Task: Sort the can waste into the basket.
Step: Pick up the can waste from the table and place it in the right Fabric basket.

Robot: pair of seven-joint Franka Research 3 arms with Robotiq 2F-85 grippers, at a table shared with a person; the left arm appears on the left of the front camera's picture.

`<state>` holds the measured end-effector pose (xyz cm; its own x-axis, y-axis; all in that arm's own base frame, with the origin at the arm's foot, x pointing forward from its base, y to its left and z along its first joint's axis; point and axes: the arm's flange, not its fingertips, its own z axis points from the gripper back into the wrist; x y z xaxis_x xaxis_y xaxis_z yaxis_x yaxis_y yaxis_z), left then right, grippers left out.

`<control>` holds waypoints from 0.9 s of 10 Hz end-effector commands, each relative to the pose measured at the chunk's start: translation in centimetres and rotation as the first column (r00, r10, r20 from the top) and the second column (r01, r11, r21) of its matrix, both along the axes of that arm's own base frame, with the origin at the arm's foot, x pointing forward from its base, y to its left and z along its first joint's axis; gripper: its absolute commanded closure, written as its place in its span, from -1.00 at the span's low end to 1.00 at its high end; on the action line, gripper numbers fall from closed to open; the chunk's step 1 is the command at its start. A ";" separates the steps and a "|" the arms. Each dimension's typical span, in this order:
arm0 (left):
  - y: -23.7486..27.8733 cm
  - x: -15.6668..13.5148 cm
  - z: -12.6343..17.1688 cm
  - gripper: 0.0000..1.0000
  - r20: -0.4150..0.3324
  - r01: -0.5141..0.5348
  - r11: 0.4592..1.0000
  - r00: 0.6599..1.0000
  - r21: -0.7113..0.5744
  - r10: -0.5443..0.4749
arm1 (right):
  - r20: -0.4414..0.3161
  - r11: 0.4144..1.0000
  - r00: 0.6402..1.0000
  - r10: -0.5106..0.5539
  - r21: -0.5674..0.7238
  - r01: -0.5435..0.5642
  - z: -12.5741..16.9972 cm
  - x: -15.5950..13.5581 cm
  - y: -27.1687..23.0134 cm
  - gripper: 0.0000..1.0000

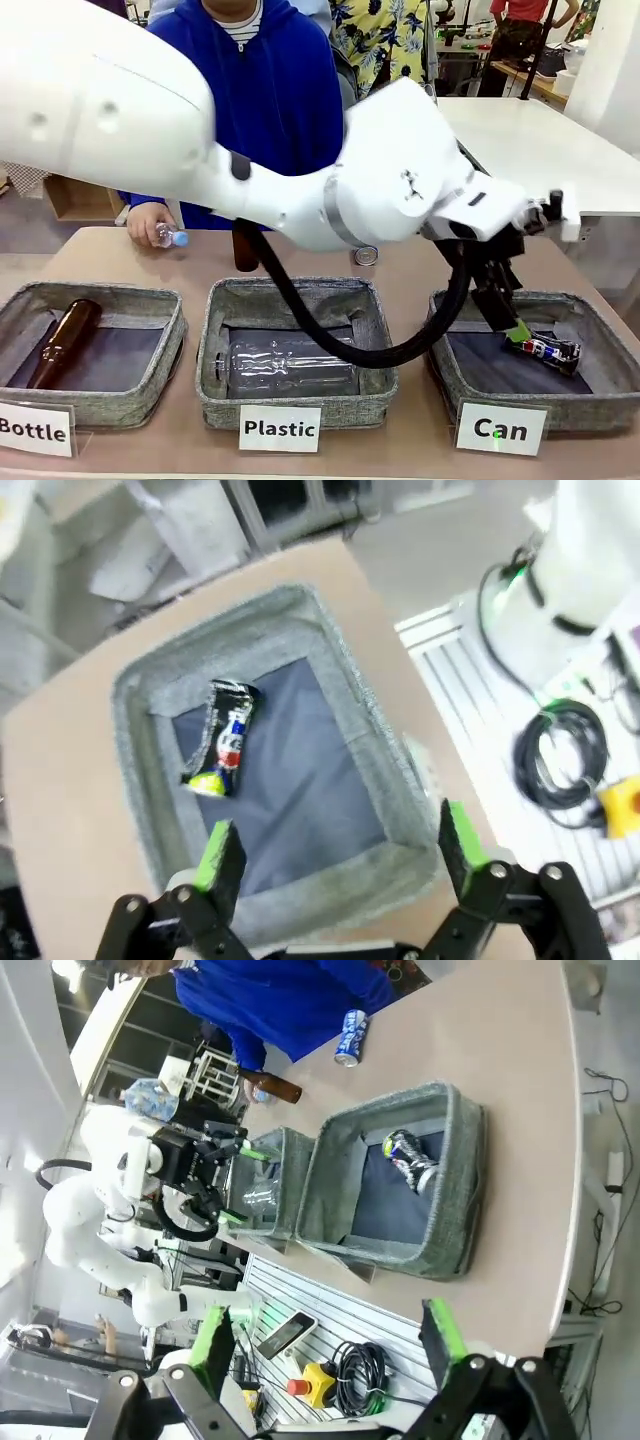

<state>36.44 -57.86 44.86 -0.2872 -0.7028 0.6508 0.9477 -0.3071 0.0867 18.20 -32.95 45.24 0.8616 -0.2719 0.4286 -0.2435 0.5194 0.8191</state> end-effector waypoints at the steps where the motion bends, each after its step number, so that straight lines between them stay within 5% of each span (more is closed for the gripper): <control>1: 6.0 -1.7 2.3 -1.00 -0.066 -0.088 0.995 0.994 -0.047 0.084 | 0.010 0.998 0.998 0.062 -0.010 -0.062 1.4 1.2 3.7 -1.00; 4: 10.9 -2.2 6.4 -1.00 -0.048 -0.124 0.983 0.992 -0.132 0.119 | 0.013 0.984 0.983 0.181 -0.007 -0.181 3.7 3.4 9.9 -1.00; 6: 12.1 -2.1 8.1 -1.00 -0.061 -0.066 0.981 0.997 -0.180 0.055 | 0.000 0.972 0.972 0.235 -0.007 -0.235 3.5 3.7 12.5 -1.00; 9: 8.5 -3.8 7.0 -1.00 -0.056 0.001 0.989 0.998 -0.145 -0.010 | 0.000 0.990 0.990 0.140 0.029 -0.140 2.0 2.4 9.0 -1.00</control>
